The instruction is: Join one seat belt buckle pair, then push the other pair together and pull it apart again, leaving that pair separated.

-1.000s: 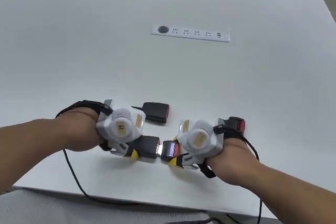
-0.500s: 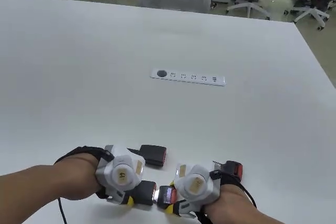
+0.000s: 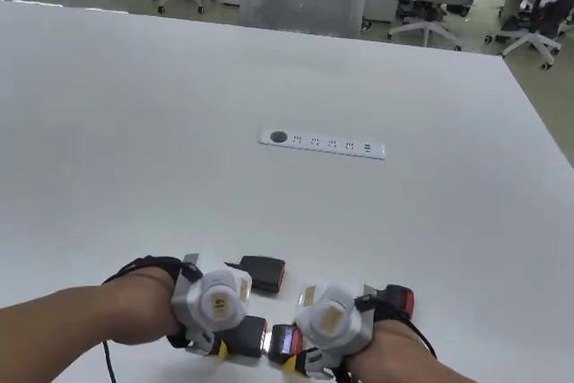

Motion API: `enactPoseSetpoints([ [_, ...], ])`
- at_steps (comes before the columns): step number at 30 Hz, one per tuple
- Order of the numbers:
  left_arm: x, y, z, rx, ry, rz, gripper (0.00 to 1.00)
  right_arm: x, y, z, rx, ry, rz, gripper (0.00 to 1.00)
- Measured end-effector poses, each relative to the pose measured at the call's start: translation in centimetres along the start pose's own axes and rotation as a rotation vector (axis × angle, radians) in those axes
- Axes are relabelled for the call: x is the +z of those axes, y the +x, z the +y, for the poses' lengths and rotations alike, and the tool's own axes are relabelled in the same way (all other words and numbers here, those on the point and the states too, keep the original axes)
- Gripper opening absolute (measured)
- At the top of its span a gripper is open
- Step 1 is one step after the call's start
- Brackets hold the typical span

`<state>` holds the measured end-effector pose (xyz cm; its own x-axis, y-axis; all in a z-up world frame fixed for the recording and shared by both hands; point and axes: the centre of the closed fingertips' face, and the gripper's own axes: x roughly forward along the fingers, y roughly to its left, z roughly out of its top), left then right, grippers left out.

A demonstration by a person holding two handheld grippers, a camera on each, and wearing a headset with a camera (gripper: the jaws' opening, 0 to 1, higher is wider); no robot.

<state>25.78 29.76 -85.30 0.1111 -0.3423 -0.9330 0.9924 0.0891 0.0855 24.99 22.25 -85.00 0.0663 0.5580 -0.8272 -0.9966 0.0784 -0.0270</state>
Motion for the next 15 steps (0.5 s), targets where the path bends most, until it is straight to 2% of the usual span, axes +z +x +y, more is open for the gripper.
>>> enactPoseSetpoints([
  [5,1.3,-2.4,0.6,0.021,-0.007,-0.037,0.39,1.1,-2.5,-0.6,-0.023,0.004,-0.058,0.35],
  [7,1.6,-3.0,1.0,0.028,-0.005,-0.047,0.38,1.3,-3.7,-1.3,-0.04,0.009,-0.083,0.35],
  [11,2.9,-3.7,3.3,0.06,0.006,-0.079,0.38,0.3,-5.5,-3.5,-0.089,0.021,-0.094,0.35],
  [15,3.5,-3.2,6.0,0.094,0.015,-0.083,0.39,-2.3,-6.4,-5.8,-0.119,0.053,-0.063,0.35],
])
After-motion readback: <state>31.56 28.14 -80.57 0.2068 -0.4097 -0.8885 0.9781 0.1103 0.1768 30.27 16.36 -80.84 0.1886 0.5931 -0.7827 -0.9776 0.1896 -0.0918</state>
